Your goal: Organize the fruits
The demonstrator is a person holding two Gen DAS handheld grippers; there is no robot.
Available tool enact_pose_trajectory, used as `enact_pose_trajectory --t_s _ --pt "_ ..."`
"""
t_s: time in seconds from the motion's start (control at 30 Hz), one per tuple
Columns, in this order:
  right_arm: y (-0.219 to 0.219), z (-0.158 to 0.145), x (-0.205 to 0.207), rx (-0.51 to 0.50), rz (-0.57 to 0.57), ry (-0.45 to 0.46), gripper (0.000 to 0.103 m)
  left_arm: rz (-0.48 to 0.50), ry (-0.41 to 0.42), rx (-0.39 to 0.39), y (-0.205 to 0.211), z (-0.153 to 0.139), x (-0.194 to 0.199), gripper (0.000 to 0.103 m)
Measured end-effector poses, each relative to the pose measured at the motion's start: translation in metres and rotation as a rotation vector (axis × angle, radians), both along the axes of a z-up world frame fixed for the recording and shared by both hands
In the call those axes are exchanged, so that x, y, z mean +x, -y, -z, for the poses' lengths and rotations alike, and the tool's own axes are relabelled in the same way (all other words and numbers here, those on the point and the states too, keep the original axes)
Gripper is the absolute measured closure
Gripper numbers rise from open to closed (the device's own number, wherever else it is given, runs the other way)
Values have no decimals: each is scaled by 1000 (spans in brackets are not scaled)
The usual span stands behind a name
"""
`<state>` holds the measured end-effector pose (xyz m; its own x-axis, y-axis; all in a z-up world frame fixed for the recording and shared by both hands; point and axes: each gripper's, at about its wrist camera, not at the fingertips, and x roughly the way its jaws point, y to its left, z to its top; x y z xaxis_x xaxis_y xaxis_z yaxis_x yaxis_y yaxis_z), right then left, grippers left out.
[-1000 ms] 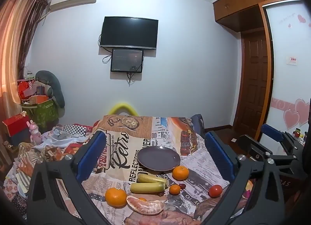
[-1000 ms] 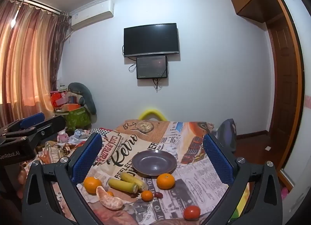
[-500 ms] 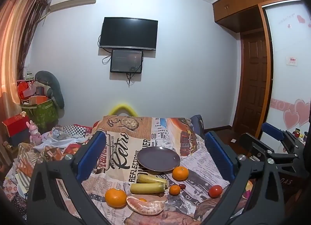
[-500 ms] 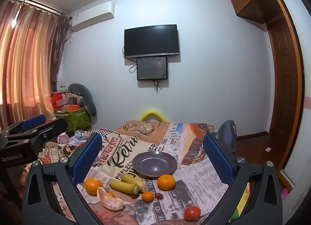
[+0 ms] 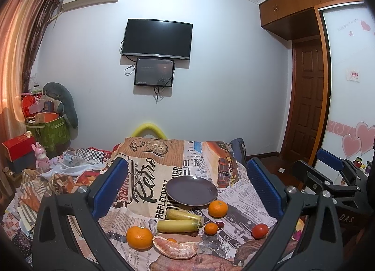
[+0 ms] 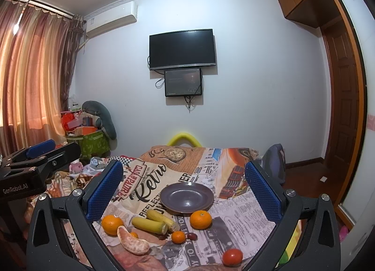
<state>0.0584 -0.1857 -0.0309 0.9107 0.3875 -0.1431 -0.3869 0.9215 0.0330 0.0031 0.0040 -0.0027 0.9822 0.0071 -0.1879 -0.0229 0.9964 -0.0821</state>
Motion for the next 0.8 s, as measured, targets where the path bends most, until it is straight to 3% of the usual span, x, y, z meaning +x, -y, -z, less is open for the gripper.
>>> enact_pose_trajectory --t_s 0.8 --pt "-1 1 -1 1 -4 -7 0 8 4 15 3 -1 -1 0"
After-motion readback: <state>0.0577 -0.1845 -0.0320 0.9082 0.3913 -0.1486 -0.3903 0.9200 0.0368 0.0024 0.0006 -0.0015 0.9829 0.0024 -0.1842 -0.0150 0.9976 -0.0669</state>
